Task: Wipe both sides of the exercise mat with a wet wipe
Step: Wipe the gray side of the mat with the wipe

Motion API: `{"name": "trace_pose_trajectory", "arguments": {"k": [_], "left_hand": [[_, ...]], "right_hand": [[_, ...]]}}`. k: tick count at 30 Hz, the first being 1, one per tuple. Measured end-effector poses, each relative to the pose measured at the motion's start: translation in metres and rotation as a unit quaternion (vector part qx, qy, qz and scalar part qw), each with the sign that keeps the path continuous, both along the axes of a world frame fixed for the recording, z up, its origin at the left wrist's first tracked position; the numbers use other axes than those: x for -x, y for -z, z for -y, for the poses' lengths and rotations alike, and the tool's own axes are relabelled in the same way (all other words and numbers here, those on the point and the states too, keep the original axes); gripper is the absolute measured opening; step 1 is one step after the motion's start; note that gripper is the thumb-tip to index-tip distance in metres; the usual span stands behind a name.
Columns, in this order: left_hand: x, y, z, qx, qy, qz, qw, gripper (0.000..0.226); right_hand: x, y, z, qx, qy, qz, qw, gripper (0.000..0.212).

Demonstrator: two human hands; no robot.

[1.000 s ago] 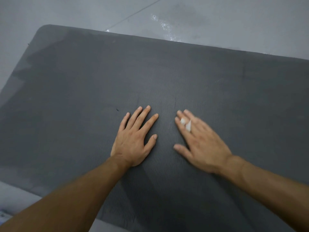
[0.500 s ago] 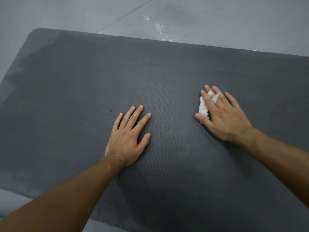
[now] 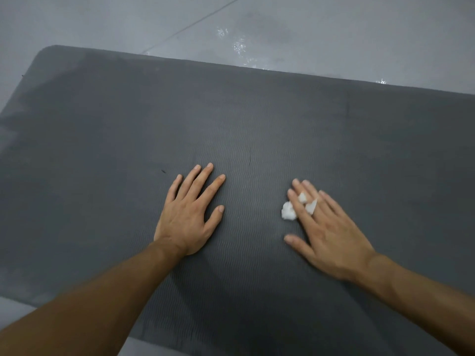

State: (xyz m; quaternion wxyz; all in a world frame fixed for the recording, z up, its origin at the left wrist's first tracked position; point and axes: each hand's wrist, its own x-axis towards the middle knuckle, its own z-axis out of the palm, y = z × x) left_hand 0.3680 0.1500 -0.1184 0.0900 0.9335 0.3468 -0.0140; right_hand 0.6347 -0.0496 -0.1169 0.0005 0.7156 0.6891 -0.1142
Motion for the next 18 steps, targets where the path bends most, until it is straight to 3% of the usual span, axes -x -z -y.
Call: {"name": "trace_pose_trajectory", "arguments": {"k": [5, 10, 18], "left_hand": [[0.0, 0.0, 0.001, -0.002, -0.001, -0.001, 1.0, 0.064], [0.0, 0.0, 0.001, -0.002, 0.0, 0.002, 1.0, 0.064], [0.0, 0.001, 0.001, -0.007, 0.002, 0.005, 1.0, 0.064]], "right_hand": [[0.03, -0.001, 0.045, -0.02, -0.07, 0.002, 0.997, 0.083], [-0.01, 0.005, 0.036, -0.045, 0.059, 0.013, 0.997, 0.08], [-0.105, -0.002, 0.034, -0.006, 0.25, 0.035, 0.968, 0.1]]}}
